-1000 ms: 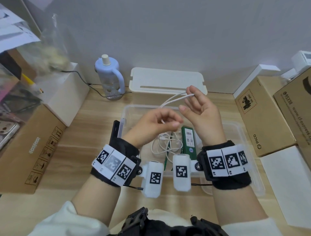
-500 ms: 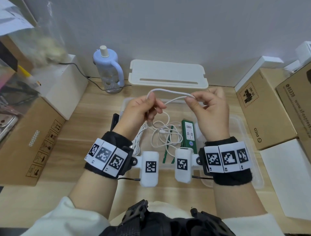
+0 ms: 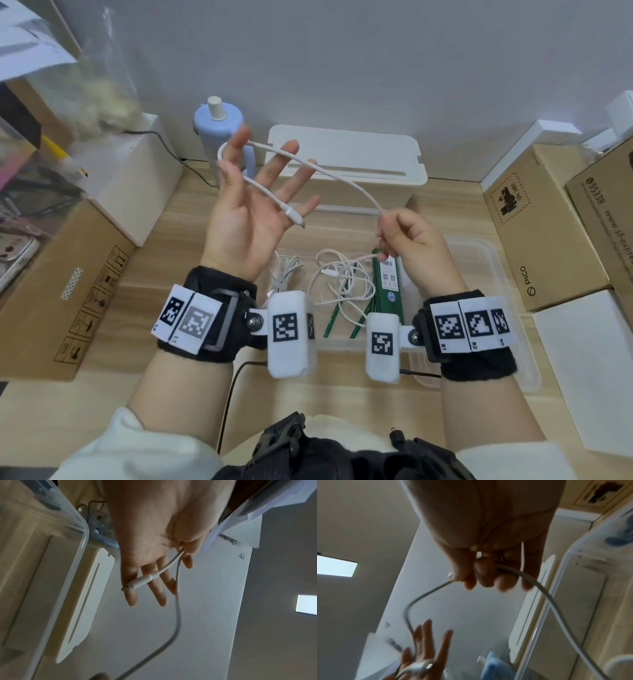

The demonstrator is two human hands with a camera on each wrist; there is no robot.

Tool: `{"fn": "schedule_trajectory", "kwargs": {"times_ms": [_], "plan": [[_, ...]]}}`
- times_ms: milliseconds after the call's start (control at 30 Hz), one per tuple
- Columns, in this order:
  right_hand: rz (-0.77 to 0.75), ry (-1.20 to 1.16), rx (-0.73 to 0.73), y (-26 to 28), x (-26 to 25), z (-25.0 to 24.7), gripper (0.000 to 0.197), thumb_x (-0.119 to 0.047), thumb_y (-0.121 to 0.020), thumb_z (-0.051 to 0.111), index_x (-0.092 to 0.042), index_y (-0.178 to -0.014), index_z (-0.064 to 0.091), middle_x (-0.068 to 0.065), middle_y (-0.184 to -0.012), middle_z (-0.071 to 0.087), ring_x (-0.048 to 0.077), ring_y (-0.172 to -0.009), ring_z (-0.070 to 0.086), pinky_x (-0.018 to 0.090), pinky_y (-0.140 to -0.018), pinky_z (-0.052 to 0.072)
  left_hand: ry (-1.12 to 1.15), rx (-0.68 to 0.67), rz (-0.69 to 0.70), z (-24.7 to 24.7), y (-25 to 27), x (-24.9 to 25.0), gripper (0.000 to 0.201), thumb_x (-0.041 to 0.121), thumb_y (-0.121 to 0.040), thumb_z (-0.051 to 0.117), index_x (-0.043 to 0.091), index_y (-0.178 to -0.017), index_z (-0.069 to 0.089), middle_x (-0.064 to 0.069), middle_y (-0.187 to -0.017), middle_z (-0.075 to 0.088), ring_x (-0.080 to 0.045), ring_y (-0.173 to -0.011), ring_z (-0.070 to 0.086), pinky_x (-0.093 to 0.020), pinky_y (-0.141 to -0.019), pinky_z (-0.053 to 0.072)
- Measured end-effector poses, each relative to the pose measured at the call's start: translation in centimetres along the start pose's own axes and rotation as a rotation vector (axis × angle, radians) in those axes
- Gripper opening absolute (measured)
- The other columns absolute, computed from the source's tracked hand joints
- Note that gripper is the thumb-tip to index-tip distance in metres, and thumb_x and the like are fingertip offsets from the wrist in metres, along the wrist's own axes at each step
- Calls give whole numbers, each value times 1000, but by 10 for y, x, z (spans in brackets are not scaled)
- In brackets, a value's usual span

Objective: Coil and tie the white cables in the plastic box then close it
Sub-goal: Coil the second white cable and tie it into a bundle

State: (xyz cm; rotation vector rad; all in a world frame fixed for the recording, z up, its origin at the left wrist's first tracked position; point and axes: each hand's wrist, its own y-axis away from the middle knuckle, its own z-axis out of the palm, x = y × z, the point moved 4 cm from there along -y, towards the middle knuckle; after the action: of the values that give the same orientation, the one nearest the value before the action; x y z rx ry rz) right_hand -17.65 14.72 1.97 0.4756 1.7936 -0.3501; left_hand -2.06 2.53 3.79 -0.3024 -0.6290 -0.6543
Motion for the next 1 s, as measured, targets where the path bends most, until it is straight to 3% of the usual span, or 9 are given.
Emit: {"fn": "schedule_trajectory", "kwargs": {"times_ms": [100,167,267,367,533,667,767,867,1000], "plan": [[21,82,-204,4,-7,17,22,-14,-87,58,-24,-69,65,-18,-55,63,-6,-57,56,8,-62,42,25,-32,-47,3,2,-8,35,45,-98,12,39,-114,44,0,-94,68,-27,-99,66,-59,-89,46],[49,173,-248,4,-4,20,17,-20,-81,66,-29,-68,69,-17,-64,68,-4,-71,62,14,-73,45,56,-72,-68,6,4,-10,36,44,-98,13,40,-114,44,1,-89,68,-23,-91,68,-58,-88,47],[84,280,-206,4,0,17,14,-27,-77,70,-34,-65,68,-20,-62,66,-7,-70,61,13,-70,42,37,-82,-156,10,6,-11,34,38,-101,15,38,-111,47,3,-67,58,-8,-51,57,-32,-62,58],[48,335,-127,3,-3,11,12,-27,-73,74,-31,-64,66,-14,-65,65,0,-68,58,17,-67,43,-228,-64,-291,7,7,-19,18,29,-97,32,28,-108,46,6,-53,39,-1,-35,25,-11,-34,25],[-146,241,-103,5,-27,12,22,-10,-66,78,-28,-67,66,-6,-62,62,2,-52,47,10,-55,39,-801,-233,-489,10,15,-41,60,6,-75,72,19,-125,42,0,-72,51,-2,-38,35,-15,-35,26],[-297,252,-97,7,-39,18,39,-4,-62,79,-36,-74,61,-12,-65,54,2,-58,46,13,-57,40,-1047,-475,-589,21,24,-56,18,17,-87,62,22,-104,58,1,-56,42,-8,-40,32,-22,-40,25],[-240,132,55,3,-31,2,32,-4,-68,75,-32,-74,61,-11,-64,53,-2,-58,47,14,-59,42,-868,-515,-686,18,31,-54,25,27,-97,44,20,-110,63,7,-45,36,-4,-37,25,-25,-45,13],[-204,160,121,1,-18,-3,24,-17,-85,60,-33,-68,58,-9,-59,55,0,-55,50,16,-57,43,-568,-592,-524,26,31,-42,33,36,-94,42,23,-118,62,8,-46,43,-5,-37,25,-22,-39,14],[-61,188,31,1,3,6,28,-24,-92,49,-29,-67,60,-10,-47,50,7,-49,48,21,-53,40,-404,-362,-244,22,14,-25,38,32,-93,36,23,-127,50,4,-58,55,-2,-38,26,-19,-40,20]]}}
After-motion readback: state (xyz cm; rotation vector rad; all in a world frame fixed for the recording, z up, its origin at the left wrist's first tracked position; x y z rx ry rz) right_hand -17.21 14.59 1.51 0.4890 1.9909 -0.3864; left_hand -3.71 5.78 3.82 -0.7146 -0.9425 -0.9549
